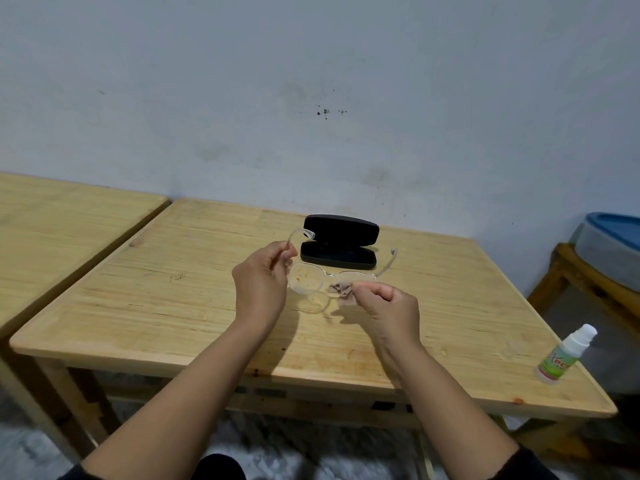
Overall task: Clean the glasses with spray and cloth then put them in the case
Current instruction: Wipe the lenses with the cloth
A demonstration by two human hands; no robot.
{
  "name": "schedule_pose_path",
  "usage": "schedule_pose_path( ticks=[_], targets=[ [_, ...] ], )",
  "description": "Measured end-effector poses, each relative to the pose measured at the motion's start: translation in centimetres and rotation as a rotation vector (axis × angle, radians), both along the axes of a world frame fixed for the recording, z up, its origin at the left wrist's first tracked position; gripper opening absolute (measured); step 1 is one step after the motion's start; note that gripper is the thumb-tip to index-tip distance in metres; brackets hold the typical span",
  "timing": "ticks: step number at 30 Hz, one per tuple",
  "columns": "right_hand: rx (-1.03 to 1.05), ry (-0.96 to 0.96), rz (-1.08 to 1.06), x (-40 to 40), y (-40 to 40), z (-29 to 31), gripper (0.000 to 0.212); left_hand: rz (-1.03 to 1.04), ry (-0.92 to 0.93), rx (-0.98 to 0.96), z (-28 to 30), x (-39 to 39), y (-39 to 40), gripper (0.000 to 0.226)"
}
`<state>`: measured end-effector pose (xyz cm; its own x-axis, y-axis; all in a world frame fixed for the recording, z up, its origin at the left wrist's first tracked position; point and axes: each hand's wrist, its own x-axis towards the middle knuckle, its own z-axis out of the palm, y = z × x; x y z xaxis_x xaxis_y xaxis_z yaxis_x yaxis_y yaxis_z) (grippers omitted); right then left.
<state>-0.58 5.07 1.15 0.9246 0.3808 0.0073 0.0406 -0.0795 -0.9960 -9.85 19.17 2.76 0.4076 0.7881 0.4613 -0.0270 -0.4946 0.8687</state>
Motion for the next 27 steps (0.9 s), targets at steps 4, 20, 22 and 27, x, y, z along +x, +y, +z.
schedule_pose_path(
  ticks=[4, 20, 22, 27],
  targets=[
    [0.202, 0.143, -0.229, -0.8, 0.3, 0.3, 0.004, -0.019, 0.000, 0.063, -0.4, -0.1, -0.7, 0.023],
    [0.176, 0.242, -0.151, -0.5, 0.5, 0.5, 0.016, -0.016, -0.033, 0.134, 0.1, 0.3, -0.9, 0.016],
    [0.138, 0.226, -0.147, -0.4, 0.5, 0.7, 0.014, -0.012, -0.022, 0.124, 0.0, 0.4, -0.8, 0.016],
    [-0.009, 0.207, -0.131, 0.0, 0.6, 0.8, 0.012, 0.002, 0.025, 0.074, -0.5, 0.3, -0.4, 0.016]
  ],
)
